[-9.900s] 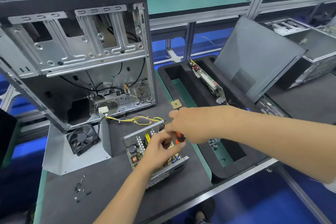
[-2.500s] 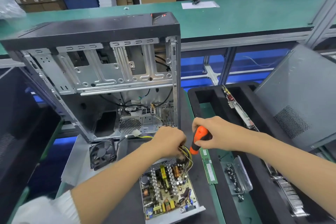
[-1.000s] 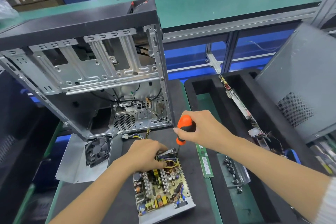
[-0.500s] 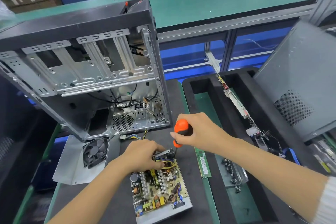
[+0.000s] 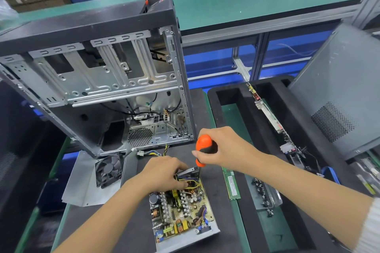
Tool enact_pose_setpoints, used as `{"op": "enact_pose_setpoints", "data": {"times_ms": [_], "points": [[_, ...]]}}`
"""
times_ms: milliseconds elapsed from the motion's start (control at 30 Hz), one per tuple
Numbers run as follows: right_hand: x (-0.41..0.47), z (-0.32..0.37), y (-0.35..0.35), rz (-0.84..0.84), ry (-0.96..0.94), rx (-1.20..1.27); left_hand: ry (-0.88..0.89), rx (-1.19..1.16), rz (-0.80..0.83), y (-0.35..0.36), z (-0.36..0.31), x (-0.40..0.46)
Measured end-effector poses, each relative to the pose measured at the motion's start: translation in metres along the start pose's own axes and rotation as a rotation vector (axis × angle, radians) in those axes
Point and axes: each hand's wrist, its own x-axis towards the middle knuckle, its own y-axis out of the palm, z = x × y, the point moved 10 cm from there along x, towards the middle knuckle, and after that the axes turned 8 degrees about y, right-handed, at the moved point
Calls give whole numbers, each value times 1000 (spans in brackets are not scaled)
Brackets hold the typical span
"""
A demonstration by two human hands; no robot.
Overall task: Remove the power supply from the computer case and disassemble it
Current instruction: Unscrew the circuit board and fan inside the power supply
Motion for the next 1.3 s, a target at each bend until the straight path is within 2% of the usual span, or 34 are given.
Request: {"op": "enact_pose_setpoints", "data": {"times_ms": [133, 367, 567, 633, 767, 867, 1000, 1133, 1300], "points": [[-2, 7, 2, 15, -35, -28, -3, -15, 6, 0, 0, -1], [-2, 14, 4, 105, 22, -103, 4, -9, 10, -2, -2, -1], [3, 25, 12, 158, 123, -505, 12, -95, -8, -5, -5, -4], [3, 28, 19, 213, 131, -599, 35, -257, -51, -11, -6, 0], [4, 33, 29, 405, 130, -668, 163, -743, -210, -32, -15, 11], [5, 37, 30, 502, 112, -750, 200, -952, -176, -24, -25, 19], [5, 47, 33, 599, -14, -916, 179, -1098, -203, -7, -16, 23], [7, 52, 37, 653, -57, -1027, 145, -1180, -273, -2, -7, 19], [9, 64, 49, 581, -181, -1105, 172, -1229, -291, -2, -8, 16]]}}
